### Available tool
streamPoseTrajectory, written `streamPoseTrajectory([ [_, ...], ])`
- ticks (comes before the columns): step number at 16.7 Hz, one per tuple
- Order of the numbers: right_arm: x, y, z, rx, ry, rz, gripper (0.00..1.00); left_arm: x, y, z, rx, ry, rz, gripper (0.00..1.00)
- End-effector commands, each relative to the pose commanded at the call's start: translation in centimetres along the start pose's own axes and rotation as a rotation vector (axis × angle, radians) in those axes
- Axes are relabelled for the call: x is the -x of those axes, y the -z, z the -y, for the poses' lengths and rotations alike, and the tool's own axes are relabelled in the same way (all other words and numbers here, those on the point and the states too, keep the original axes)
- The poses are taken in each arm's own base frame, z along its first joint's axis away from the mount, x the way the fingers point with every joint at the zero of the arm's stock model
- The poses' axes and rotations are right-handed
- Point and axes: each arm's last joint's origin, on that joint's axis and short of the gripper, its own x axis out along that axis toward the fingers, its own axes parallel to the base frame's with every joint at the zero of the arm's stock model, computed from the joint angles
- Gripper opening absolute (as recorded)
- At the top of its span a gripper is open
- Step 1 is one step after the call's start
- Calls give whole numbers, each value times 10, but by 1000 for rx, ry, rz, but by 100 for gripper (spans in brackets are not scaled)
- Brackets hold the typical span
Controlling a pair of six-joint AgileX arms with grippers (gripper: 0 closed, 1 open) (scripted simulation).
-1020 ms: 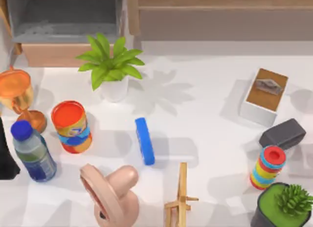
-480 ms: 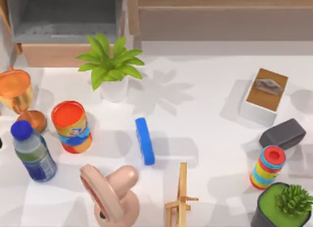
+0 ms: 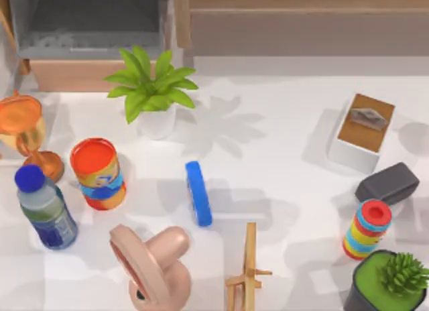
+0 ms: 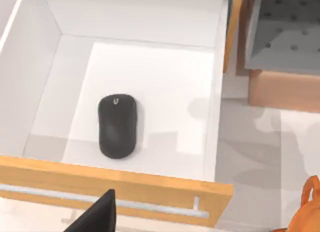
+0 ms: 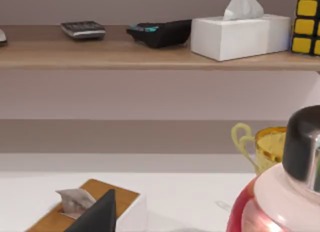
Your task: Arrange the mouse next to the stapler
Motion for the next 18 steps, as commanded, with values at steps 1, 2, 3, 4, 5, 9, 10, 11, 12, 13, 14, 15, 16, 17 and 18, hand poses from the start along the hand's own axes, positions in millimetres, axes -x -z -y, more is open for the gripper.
streamPoseTrajectory([
  [1, 0, 0, 0, 0, 0, 0, 100, -19, -19, -7, 6, -7, -67, 100],
  [2, 0, 0, 0, 0, 0, 0, 100, -40, -35, -14, 13, -13, -135, 100],
  [3, 0, 0, 0, 0, 0, 0, 100, -63, -47, -22, 19, -17, -203, 100],
  [4, 0, 0, 0, 0, 0, 0, 100, -88, -57, -31, 27, -19, -270, 100],
  [5, 0, 0, 0, 0, 0, 0, 100, -114, -63, -39, 34, -20, -335, 100],
  [9, 0, 0, 0, 0, 0, 0, 100, -208, -60, -69, 64, -14, -558, 100],
  [10, 0, 0, 0, 0, 0, 0, 100, -226, -55, -76, 71, -11, -601, 100],
  [11, 0, 0, 0, 0, 0, 0, 100, -243, -50, -81, 76, -8, -638, 100],
  [12, 0, 0, 0, 0, 0, 0, 100, -257, -44, -84, 79, -4, -670, 100],
  [13, 0, 0, 0, 0, 0, 0, 100, -269, -39, -87, 81, 1, -696, 100],
  [14, 0, 0, 0, 0, 0, 0, 100, -278, -34, -88, 80, 6, -718, 100],
  [15, 0, 0, 0, 0, 0, 0, 100, -285, -31, -87, 78, 12, -734, 100],
  [16, 0, 0, 0, 0, 0, 0, 100, -290, -28, -86, 74, 17, -745, 100],
  [17, 0, 0, 0, 0, 0, 0, 100, -293, -27, -84, 72, 20, -750, 100],
  [18, 0, 0, 0, 0, 0, 0, 100, -293, -27, -84, 71, 21, -751, 100],
])
